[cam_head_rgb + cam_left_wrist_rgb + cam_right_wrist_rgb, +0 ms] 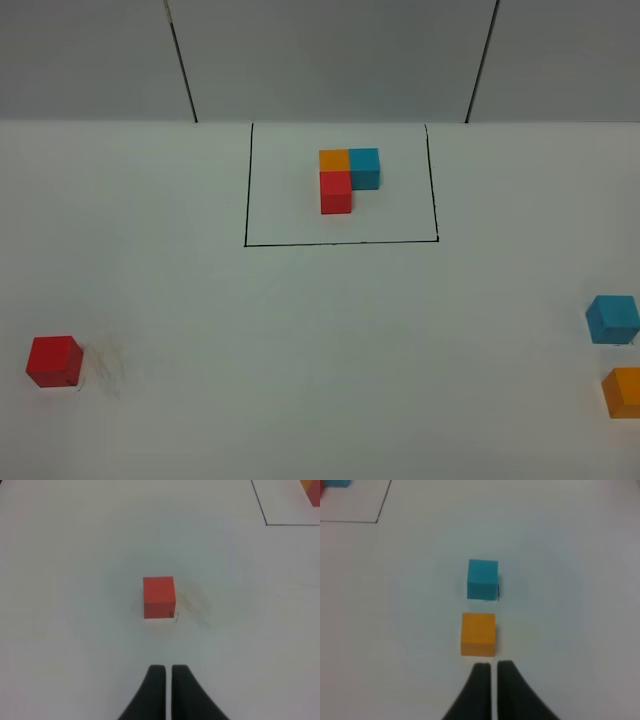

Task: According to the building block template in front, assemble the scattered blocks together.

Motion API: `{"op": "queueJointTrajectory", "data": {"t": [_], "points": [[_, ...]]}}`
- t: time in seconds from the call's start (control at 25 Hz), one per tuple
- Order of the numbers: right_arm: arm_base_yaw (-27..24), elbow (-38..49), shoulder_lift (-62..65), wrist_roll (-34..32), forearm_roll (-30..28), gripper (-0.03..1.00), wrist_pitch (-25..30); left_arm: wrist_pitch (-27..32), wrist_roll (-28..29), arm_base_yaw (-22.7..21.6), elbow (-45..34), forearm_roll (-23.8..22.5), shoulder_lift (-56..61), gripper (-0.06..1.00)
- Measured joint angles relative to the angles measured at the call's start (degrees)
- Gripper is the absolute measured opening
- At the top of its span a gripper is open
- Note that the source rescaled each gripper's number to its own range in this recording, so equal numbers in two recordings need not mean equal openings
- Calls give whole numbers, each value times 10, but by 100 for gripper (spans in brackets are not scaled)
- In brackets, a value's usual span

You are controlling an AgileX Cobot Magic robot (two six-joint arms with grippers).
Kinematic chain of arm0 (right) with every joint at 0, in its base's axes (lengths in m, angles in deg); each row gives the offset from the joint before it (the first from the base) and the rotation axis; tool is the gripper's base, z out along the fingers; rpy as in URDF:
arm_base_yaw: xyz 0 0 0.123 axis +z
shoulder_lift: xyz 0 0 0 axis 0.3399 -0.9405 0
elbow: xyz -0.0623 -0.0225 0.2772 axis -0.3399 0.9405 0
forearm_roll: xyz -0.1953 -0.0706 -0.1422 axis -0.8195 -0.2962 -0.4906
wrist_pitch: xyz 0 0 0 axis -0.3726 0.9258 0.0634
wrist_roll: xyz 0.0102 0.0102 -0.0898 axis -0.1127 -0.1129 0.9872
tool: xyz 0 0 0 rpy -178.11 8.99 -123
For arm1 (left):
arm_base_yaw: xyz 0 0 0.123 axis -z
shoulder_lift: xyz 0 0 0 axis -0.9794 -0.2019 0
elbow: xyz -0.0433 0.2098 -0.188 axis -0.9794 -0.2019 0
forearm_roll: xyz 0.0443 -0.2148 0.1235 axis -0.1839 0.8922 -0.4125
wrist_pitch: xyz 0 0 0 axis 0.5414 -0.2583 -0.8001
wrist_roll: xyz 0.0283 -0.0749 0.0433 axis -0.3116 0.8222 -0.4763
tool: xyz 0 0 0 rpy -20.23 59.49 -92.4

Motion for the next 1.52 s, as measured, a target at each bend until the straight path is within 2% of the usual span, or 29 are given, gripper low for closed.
{"op": "queueJointTrajectory", "data": {"t": [1.52], "points": [[0,0,0,0,0,0,0,0,0,0,0,0,0,0]]}}
